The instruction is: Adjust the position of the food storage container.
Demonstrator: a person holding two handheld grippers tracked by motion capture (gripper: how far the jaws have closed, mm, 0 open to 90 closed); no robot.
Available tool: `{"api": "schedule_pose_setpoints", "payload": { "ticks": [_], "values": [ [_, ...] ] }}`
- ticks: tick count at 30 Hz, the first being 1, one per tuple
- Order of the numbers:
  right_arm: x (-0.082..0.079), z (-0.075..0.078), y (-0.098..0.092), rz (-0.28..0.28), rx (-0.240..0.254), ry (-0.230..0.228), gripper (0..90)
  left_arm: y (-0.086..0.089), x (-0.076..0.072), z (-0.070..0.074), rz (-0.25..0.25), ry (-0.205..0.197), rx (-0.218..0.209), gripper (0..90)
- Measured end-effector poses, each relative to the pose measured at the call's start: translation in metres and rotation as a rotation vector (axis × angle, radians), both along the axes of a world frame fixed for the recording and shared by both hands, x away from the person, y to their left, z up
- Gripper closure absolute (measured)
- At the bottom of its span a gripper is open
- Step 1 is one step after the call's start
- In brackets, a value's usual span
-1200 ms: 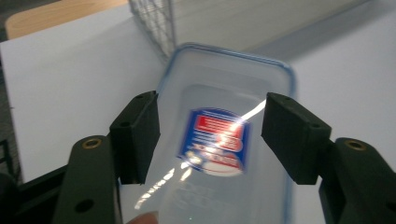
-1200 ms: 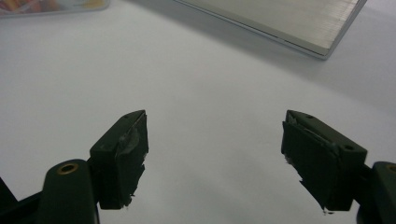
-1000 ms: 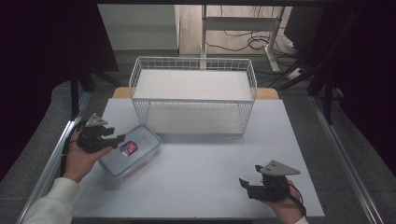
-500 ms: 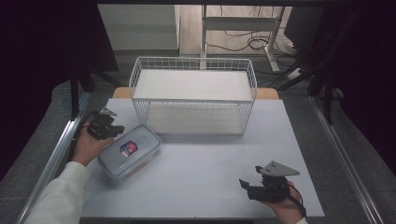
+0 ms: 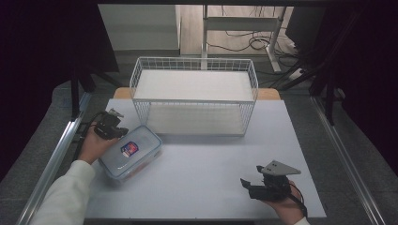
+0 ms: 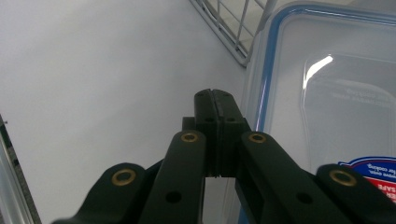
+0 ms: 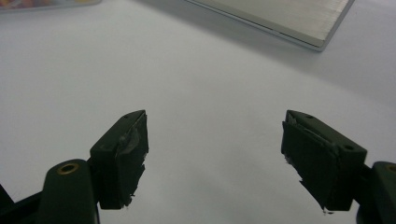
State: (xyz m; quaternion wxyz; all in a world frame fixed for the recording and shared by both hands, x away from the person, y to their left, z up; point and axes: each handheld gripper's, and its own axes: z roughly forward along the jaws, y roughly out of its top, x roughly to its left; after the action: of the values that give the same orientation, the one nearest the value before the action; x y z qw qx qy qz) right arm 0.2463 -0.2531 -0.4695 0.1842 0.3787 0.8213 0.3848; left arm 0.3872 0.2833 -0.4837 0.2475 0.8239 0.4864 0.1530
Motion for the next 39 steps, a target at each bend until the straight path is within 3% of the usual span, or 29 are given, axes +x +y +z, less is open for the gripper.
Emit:
{"api": "schedule_pose_setpoints", "payload": {
  "ticks": [11, 22, 39],
  "values": [
    [0.005, 0.001, 0.003, 0.003, -0.004, -0.008, 23.1, -0.005, -0.005, -0.003, -0.039, 0.015, -0.082, 90.0],
    [0.008, 0.002, 0.002, 0.001, -0.003, -0.008, 23.1, -0.023, -0.014, -0.001, -0.104, 0.021, -0.082, 90.0],
    [0.010, 0.000, 0.001, -0.002, -0.007, -0.003, 23.1, -0.062, -0.031, -0.003, -0.233, 0.021, -0.133, 90.0]
  ]
}}
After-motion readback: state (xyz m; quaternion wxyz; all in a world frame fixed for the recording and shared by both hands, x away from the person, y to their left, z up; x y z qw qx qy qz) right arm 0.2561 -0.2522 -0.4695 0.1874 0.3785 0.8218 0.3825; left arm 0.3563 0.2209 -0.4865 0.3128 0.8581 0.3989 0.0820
